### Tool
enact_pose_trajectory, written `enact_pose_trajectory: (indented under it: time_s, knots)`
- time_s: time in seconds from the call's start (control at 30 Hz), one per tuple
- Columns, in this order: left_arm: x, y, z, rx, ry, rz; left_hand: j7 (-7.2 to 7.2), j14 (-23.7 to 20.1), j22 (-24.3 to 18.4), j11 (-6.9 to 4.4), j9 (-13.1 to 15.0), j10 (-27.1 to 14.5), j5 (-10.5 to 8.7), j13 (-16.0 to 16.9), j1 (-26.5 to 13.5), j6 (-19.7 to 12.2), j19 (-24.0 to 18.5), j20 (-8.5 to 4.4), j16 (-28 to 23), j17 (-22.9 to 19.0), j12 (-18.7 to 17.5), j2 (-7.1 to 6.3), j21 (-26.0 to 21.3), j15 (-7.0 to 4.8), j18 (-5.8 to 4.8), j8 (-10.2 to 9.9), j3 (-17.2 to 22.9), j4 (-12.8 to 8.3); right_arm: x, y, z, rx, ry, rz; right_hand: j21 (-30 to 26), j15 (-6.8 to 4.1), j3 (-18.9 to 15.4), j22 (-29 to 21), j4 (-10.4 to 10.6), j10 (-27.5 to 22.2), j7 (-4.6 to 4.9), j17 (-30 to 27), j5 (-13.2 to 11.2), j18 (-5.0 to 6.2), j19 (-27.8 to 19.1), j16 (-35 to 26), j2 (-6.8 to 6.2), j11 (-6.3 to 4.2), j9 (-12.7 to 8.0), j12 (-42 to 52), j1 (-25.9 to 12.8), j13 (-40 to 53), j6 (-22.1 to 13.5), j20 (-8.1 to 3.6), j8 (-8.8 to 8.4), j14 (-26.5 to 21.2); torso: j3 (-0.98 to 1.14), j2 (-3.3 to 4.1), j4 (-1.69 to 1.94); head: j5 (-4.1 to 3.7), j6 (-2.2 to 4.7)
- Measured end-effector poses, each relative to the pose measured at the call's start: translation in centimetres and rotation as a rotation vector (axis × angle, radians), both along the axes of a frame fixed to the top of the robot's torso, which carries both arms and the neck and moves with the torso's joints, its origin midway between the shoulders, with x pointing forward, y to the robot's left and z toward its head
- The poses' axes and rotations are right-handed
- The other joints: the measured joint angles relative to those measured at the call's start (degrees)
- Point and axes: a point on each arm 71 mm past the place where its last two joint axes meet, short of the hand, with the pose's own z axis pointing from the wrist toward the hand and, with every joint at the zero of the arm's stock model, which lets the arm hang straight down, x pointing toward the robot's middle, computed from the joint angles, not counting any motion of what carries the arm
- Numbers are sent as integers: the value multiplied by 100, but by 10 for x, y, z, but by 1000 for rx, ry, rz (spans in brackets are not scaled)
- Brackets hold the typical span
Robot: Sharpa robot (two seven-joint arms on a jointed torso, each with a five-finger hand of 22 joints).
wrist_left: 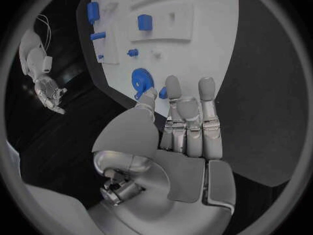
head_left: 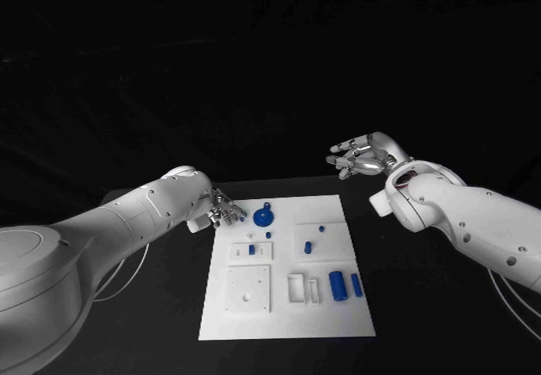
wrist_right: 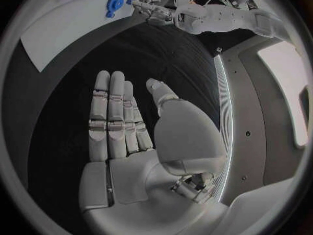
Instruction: Assemble the parts on the task board
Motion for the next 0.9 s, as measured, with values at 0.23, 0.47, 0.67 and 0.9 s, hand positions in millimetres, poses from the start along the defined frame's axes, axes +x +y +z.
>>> enact_pose_trajectory:
  time_s: [0.23, 0.47, 0.67, 0.9]
  knots:
    - [0, 0, 0, -8, 3, 1, 0, 0, -1, 0, -8, 0, 0, 0, 53, 0, 0, 0, 0, 0, 0, 53, 0, 0, 0, 0, 51, -33, 0, 1, 0, 1, 1, 1, 1, 0, 0, -7, 0, 0, 0, -4, 0, 0, 0, 0, 0, 0, 0, 0, 0, 0, 0, 0, 0, 0, 1, 1, 0, -1, 9]
    - [0, 0, 0, -14, 7, 3, 0, 0, -1, 0, -8, 0, 0, -1, 76, 0, 0, 0, 0, -5, 0, 75, 0, 0, 0, 0, 73, -55, 0, 2, 0, 2, 1, 4, 23, 0, 0, -30, 0, 0, 0, -19, 0, 0, 0, 0, 0, 0, 0, 0, 0, -9, 0, 0, 0, 0, 4, 4, -7, 0, 13]
    - [0, 1, 0, -17, 10, 4, 0, 0, -2, 1, -13, 0, 0, -1, 76, 0, 0, 0, 0, -5, 0, 75, 0, 0, 0, 0, 73, -55, 0, 3, 0, 2, 2, 5, 23, 0, -16, -54, 16, -21, 0, -33, 0, 0, 1, 0, 0, 20, 0, 0, 0, -18, 0, -1, 0, 0, 4, 5, -6, -30, 7]
    - [0, 1, 0, -19, 15, 2, 0, 0, -2, 1, -13, -1, 0, -2, 98, 0, -23, 18, 0, -11, 0, 141, 0, 0, 0, 0, 111, -93, 0, 3, 0, 2, 2, 5, 23, -1, -16, -53, 16, -21, 0, -33, 0, -1, 1, 0, 0, 20, 0, 0, 0, -18, 0, -1, 0, 0, 4, 5, 0, -80, 12]
